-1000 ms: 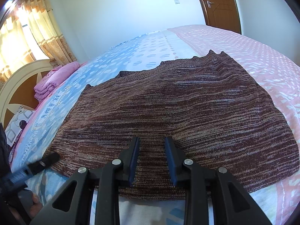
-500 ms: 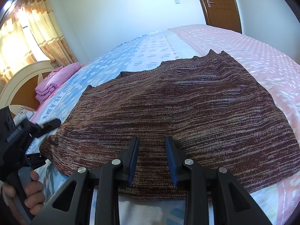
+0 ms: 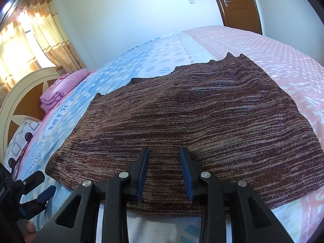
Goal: Fold small clothes
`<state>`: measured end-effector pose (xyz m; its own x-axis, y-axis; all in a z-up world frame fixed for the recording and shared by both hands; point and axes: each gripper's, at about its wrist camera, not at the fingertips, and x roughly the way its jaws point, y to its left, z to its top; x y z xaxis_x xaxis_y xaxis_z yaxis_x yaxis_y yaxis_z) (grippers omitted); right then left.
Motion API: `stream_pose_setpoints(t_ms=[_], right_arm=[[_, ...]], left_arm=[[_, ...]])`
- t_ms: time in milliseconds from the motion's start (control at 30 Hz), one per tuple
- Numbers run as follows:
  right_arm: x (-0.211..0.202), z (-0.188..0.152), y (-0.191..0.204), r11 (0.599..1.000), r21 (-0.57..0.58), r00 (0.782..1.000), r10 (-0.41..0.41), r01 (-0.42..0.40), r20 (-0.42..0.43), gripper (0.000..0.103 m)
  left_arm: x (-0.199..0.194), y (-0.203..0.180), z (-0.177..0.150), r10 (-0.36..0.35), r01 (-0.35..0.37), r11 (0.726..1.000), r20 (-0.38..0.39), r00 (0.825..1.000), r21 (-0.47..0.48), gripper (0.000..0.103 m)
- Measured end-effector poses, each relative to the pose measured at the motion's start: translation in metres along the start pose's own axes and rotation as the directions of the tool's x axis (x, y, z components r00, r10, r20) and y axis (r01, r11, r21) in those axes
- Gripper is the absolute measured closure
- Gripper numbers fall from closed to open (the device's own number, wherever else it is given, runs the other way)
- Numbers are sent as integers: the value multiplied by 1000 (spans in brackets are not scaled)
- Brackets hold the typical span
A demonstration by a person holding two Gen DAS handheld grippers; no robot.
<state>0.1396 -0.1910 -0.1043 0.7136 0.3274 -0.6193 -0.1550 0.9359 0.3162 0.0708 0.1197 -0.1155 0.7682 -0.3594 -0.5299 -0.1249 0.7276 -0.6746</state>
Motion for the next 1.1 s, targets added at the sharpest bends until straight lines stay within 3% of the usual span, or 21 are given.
stream_pose_setpoints(t_ms=[167, 300, 367, 400, 467, 567, 633, 733, 800, 867, 933, 1100], right_arm=[[0, 0, -1, 1000, 3, 1000, 5, -5, 0, 69], [0, 0, -2, 1000, 2, 1000, 4, -4, 1, 69], [-1, 0, -2, 1000, 1, 1000, 3, -3, 2, 69], [0, 0, -1, 1000, -1, 1000, 1, -1, 2, 69], [-1, 0, 0, 1000, -10, 1000, -11, 11, -2, 69], [0, 8, 11, 998, -44, 999, -37, 36, -33, 69], [-3, 20, 18, 999, -15, 999, 30, -30, -20, 70], [1, 33, 36, 998, -39, 999, 42, -42, 5, 70], [12, 35, 48, 996, -66, 999, 51, -52, -18, 78], [34, 28, 54, 995, -80, 995, 47, -54, -89, 84], [42, 22, 50, 996, -67, 994, 55, -61, -92, 86], [42, 23, 39, 994, -2, 989, 111, -111, -96, 89]], left_arm=[[48, -7, 42, 55, -55, 998, 27, 998, 30, 6], [62, -5, 62, -5, 5, 1000, -23, 1000, -1, 11], [65, -3, 64, 0, 0, 1000, -33, 999, 5, 39], [66, -2, 63, 11, -11, 1000, -38, 999, 13, 48], [68, 2, 62, 37, -36, 999, -47, 998, 26, 74], [66, 5, 61, 24, -24, 1000, -44, 999, 18, 74], [67, 1, 60, 49, -48, 998, -43, 998, 40, 74], [68, -7, 61, 92, -89, 994, -34, 995, 66, 61], [72, -12, 62, 111, -108, 990, -31, 993, 87, 58], [77, -19, 63, 147, -142, 980, -25, 989, 140, 67], [78, -25, 63, 157, -150, 971, -23, 987, 188, 79], [69, -56, 58, 130, -139, 933, 47, 990, 332, 81]])
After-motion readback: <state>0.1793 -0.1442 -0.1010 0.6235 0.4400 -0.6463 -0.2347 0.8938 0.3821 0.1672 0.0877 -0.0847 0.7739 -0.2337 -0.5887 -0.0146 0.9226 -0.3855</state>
